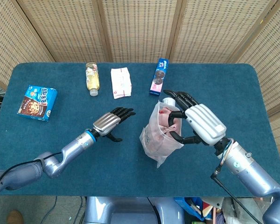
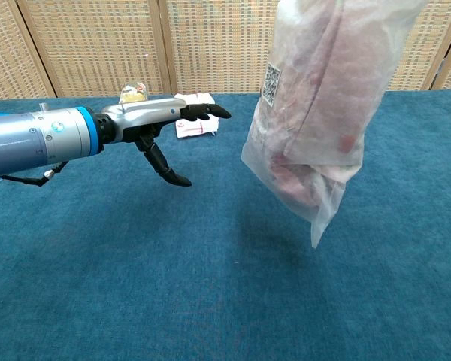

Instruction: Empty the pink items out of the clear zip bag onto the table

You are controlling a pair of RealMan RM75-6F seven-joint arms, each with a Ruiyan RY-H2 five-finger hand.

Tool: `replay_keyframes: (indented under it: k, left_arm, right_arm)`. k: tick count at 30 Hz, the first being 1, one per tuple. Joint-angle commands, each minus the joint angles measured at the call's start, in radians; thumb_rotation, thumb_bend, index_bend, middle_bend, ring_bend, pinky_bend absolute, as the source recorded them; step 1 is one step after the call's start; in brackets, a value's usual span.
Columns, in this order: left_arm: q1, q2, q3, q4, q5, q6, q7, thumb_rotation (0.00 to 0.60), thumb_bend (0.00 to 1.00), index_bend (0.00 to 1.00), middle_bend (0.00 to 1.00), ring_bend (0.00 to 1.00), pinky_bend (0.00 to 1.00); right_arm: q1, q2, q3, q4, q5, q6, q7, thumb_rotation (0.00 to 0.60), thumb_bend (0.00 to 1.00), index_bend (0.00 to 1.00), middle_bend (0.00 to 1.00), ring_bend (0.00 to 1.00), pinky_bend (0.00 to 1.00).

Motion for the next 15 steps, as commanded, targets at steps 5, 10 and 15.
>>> replay_keyframes:
  k: [5, 10, 15]
  left_arm:
    - [-0.005, -0.047, 0.012, 0.061, 0.044, 0.036, -0.061, 0.6, 0.2, 0.02, 0.0, 0.0, 0.0]
    - [-0.034, -0.079, 0.006, 0.09, 0.051, 0.012, -0.081, 0.6, 0.21, 0.02, 0.0, 0.0, 0.0]
    - [-0.071, -0.102, 0.002, 0.104, 0.052, -0.031, -0.096, 0.6, 0.2, 0.14, 0.0, 0.0, 0.0]
  right_arm:
    - [0.05, -0.026, 0.013, -0.025, 0.065, -0.028, -0.068, 0.6, 0.64, 0.77, 0.0, 0.0, 0.0]
    - [0.071, -0.031, 0.018, -0.039, 0.105, -0.031, -0.109, 0.6, 0.64, 0.77, 0.0, 0.0, 0.0]
    - [0.085, -0.032, 0.022, -0.05, 0.14, -0.033, -0.141, 0.6, 0.64, 0.77, 0.0, 0.0, 0.0]
